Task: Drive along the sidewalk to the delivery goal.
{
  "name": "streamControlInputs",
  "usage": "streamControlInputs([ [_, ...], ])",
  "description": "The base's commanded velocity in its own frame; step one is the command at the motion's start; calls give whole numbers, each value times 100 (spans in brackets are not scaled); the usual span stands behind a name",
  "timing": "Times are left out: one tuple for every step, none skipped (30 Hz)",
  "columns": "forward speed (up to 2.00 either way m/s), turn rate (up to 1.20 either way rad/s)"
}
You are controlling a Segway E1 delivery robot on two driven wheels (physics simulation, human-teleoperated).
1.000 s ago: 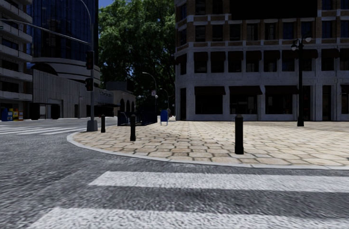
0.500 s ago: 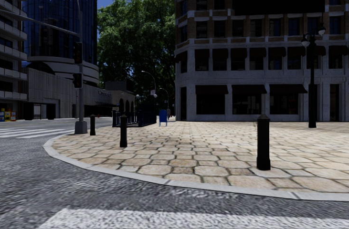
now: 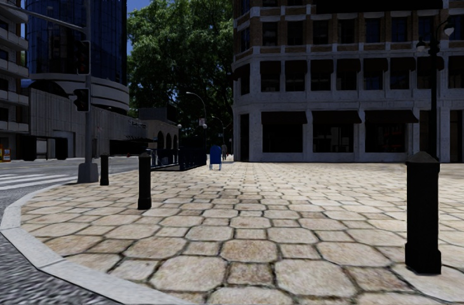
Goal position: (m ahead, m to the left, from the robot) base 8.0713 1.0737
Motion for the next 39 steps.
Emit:
streamControlInputs([
  [166, 0],
  [158, 0],
  [154, 0],
  [145, 0],
  [145, 0],
  [136, 0],
  [133, 0],
  [132, 0],
  [132, 0],
  [132, 0],
  [132, 0],
  [132, 0],
  [132, 0],
  [132, 0],
  [132, 0],
  [132, 0],
  [132, 0],
  [132, 0],
  [132, 0],
  [132, 0],
  [132, 0],
  [132, 0],
  [133, 0],
  [133, 0],
  [134, 0],
  [135, 0],
  [136, 0],
  [136, 0],
  [136, 0],
  [136, 0],
  [136, 0],
  [136, 0],
  [136, 8],
  [136, 8],
  [136, 14],
  [138, 16],
  [200, 17],
  [200, 17],
  [200, 17],
])
